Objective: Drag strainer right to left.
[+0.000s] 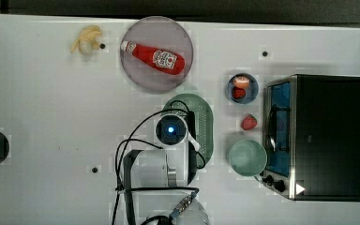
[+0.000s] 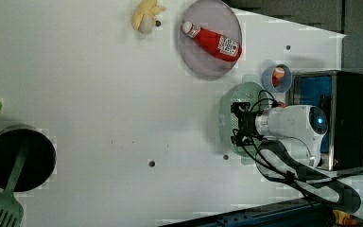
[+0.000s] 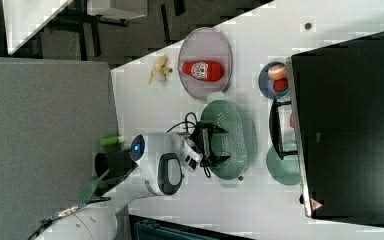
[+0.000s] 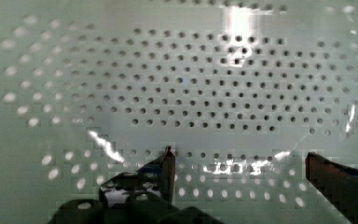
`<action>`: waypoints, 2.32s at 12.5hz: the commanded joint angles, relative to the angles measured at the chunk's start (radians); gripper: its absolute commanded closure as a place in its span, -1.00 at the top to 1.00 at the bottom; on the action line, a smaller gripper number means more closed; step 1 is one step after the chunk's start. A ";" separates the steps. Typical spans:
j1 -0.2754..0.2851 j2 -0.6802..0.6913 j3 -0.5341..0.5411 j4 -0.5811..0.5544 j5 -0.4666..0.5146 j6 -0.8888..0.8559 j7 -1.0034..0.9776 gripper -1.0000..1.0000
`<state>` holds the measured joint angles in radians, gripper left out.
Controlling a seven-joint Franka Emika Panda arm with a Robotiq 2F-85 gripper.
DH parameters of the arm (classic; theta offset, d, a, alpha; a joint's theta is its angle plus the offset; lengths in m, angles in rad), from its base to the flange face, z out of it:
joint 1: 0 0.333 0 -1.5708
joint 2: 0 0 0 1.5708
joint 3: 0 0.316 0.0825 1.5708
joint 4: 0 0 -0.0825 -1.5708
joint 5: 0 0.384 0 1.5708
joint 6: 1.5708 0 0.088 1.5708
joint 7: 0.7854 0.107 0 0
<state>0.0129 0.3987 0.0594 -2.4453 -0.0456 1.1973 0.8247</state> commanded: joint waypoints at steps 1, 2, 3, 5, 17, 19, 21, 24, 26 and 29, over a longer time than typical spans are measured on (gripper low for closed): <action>0.064 -0.038 0.039 -0.004 0.036 -0.014 0.044 1.00; 0.077 -0.038 0.046 0.001 0.052 -0.015 0.045 1.00; 0.090 -0.037 0.052 0.006 0.075 -0.023 0.045 1.00; 0.120 -0.036 0.061 0.010 0.120 -0.026 0.046 1.00; 0.350 0.040 0.065 0.167 0.378 -0.094 0.133 1.00; 0.387 0.066 0.065 0.212 0.379 -0.095 0.200 1.00; 0.422 0.095 0.065 0.258 0.379 -0.098 0.240 1.00; 0.466 0.143 0.065 0.321 0.380 -0.102 0.247 1.00; 0.494 0.170 0.065 0.357 0.381 -0.103 0.253 1.00; 0.536 0.198 0.066 0.419 0.392 -0.120 0.318 1.00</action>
<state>0.5029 0.6162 0.1102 -2.0684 0.3340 1.0938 1.0879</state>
